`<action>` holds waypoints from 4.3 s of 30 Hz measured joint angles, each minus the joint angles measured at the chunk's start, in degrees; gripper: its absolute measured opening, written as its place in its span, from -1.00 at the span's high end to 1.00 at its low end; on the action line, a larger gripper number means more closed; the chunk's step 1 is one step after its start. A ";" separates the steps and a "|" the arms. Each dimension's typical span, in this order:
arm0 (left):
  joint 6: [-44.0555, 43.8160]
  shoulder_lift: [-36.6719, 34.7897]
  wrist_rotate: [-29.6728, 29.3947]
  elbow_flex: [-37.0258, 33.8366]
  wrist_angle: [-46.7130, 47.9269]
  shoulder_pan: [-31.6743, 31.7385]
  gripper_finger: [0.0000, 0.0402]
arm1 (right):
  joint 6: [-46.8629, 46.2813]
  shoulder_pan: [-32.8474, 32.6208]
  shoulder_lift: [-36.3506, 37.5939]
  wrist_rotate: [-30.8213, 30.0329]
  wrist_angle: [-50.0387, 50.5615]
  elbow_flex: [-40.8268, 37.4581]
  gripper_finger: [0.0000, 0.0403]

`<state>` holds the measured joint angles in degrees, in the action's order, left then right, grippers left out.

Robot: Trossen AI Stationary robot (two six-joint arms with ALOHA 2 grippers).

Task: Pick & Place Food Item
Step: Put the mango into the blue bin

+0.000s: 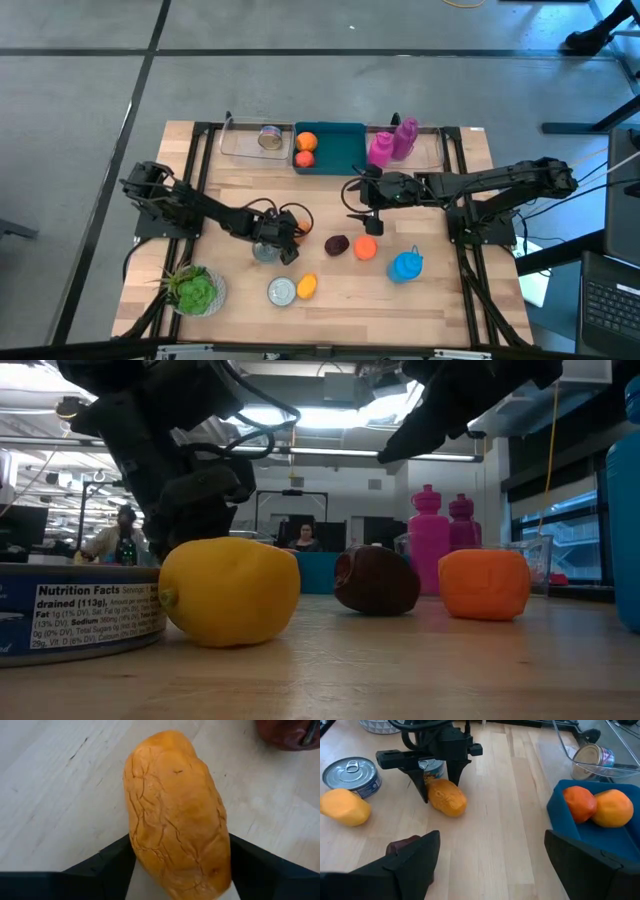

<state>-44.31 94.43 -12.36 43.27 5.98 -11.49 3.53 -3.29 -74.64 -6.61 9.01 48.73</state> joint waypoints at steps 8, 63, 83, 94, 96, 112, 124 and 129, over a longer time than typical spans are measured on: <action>0.44 0.04 -0.11 -0.09 -0.03 0.13 0.03 | -0.23 0.00 -0.01 0.00 -0.70 0.00 -0.77; 40.50 -23.64 -20.23 4.55 0.57 4.52 0.16 | -26.44 7.98 12.21 15.27 -40.10 -20.41 -0.77; 45.72 -4.20 -29.23 34.26 33.80 4.12 0.16 | -40.70 17.97 -6.18 30.25 -54.43 -17.63 -0.77; 46.02 0.40 -29.10 42.22 40.83 5.03 0.16 | -39.88 17.91 -14.61 36.70 -54.44 -8.54 -0.77; 46.03 0.39 -29.29 42.32 41.15 5.31 0.16 | -39.69 17.81 -15.59 37.55 -54.19 -7.75 -0.77; 47.07 0.39 -29.05 42.40 41.28 5.60 0.16 | -38.42 17.73 -19.54 37.55 -54.32 -2.97 -0.77; 47.12 0.36 -29.22 42.40 41.14 5.60 0.16 | -38.25 17.75 -19.54 37.48 -53.97 -2.97 -0.42; 47.15 0.31 -29.24 42.40 41.13 5.60 0.16 | -38.25 17.75 -19.56 37.46 -53.96 -2.97 -0.26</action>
<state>2.83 94.74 -41.60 85.67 47.11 -5.89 -34.72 14.46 -94.19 30.85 -44.94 45.76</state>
